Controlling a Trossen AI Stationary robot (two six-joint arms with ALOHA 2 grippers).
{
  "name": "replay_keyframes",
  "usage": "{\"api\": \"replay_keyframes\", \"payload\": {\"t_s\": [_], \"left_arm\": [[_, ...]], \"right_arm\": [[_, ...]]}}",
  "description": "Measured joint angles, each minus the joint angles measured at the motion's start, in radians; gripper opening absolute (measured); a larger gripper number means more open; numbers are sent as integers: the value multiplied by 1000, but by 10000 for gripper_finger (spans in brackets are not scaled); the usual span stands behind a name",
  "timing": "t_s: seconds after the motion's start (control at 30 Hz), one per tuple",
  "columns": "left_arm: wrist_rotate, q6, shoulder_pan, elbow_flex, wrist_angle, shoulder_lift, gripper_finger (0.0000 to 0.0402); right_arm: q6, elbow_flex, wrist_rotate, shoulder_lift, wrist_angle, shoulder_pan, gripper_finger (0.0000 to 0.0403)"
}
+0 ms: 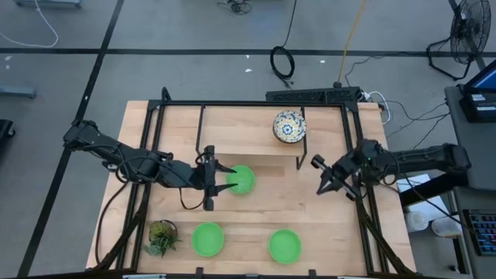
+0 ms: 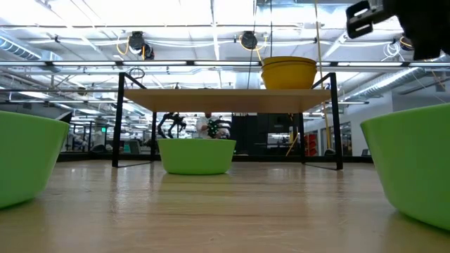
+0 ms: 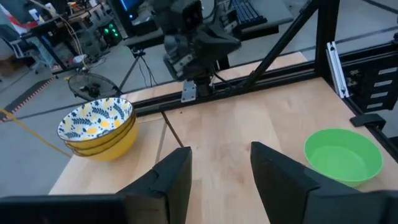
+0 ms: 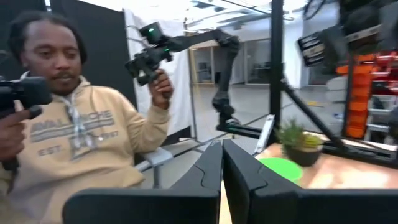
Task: Pick & Place Mini bowls
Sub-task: Put the bottom right green bowl on the shelf
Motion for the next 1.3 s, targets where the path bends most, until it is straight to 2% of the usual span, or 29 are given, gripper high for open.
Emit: {"api": "replay_keyframes", "payload": {"t_s": [0.27,0.43,0.57,0.7,0.8,0.93,1.03,1.13,1.3], "left_arm": [[0,21,5,0,-2,0,184],[0,-3,6,0,-6,0,177],[1,-54,5,0,-35,0,168],[2,-91,6,0,-70,0,159],[2,-128,6,0,-82,0,153],[2,-148,6,0,-84,0,155],[2,-148,6,0,-84,0,161],[2,-136,6,0,-85,0,169],[1,-80,6,0,-85,0,180]], "right_arm": [[-62,-24,266,15,11,164,5],[-108,28,461,78,-55,325,48],[-79,152,713,182,-288,490,110],[136,391,939,348,-696,616,170],[387,581,938,507,-970,659,195],[668,766,817,705,-1174,668,199],[797,828,733,820,-1215,665,192],[857,844,667,898,-1194,659,183],[939,844,642,980,-1174,653,171]]}}
